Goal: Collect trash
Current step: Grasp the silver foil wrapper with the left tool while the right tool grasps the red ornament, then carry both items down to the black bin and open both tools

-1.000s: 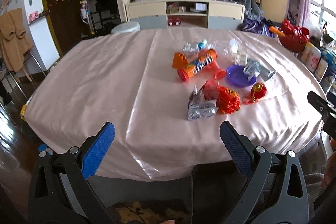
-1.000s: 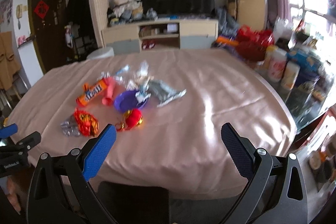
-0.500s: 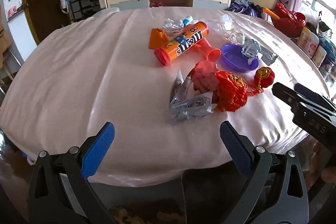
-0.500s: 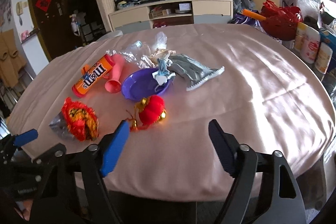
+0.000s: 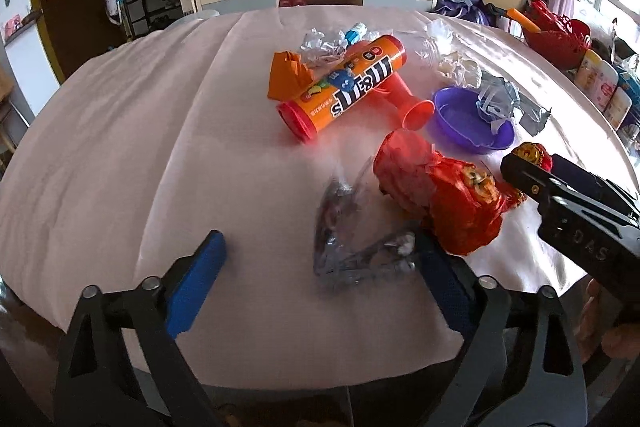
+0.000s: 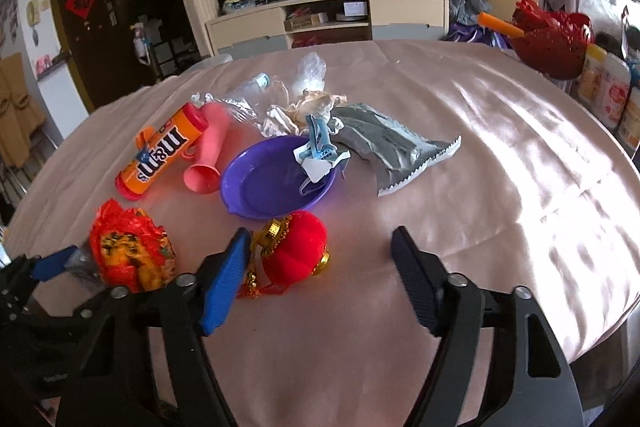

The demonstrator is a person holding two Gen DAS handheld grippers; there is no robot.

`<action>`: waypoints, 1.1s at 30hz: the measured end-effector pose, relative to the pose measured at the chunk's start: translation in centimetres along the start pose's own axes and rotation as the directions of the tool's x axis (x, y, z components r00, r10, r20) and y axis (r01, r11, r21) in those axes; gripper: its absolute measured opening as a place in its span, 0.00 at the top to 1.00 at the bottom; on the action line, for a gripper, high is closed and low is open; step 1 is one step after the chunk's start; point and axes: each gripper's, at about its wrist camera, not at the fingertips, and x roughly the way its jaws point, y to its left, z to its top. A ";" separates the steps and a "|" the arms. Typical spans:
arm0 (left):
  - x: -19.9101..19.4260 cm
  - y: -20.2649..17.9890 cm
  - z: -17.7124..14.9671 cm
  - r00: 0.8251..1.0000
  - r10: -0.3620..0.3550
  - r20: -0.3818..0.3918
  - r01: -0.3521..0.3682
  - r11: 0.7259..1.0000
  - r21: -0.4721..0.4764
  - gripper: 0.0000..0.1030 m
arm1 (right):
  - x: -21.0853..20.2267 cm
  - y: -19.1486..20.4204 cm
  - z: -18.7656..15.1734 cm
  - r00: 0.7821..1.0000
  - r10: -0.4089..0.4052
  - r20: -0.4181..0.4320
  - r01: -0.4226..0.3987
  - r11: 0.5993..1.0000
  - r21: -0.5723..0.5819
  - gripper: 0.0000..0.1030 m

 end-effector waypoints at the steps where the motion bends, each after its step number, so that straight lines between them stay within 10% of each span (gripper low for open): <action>1: -0.1 0.1 0.0 1.000 -0.001 0.004 0.001 1.000 0.002 0.22 | 0.0 0.2 -0.1 1.000 -0.009 0.003 0.009 1.000 -0.010 0.43; 4: -0.4 0.5 0.0 1.000 0.006 0.011 -0.006 1.000 -0.006 0.37 | -0.1 0.2 -0.2 1.000 -0.022 0.006 0.022 1.000 -0.021 0.64; 8: -1.1 1.1 -0.3 1.000 0.018 0.011 -0.018 1.000 -0.021 0.54 | -0.5 -0.1 -0.3 0.999 -0.042 0.009 0.043 0.999 -0.027 0.67; 33: -9.5 -1.0 -7.8 0.998 0.024 0.054 -0.024 1.000 0.012 0.54 | -9.2 -1.9 -5.8 0.999 0.046 0.002 -0.046 0.997 -0.064 0.67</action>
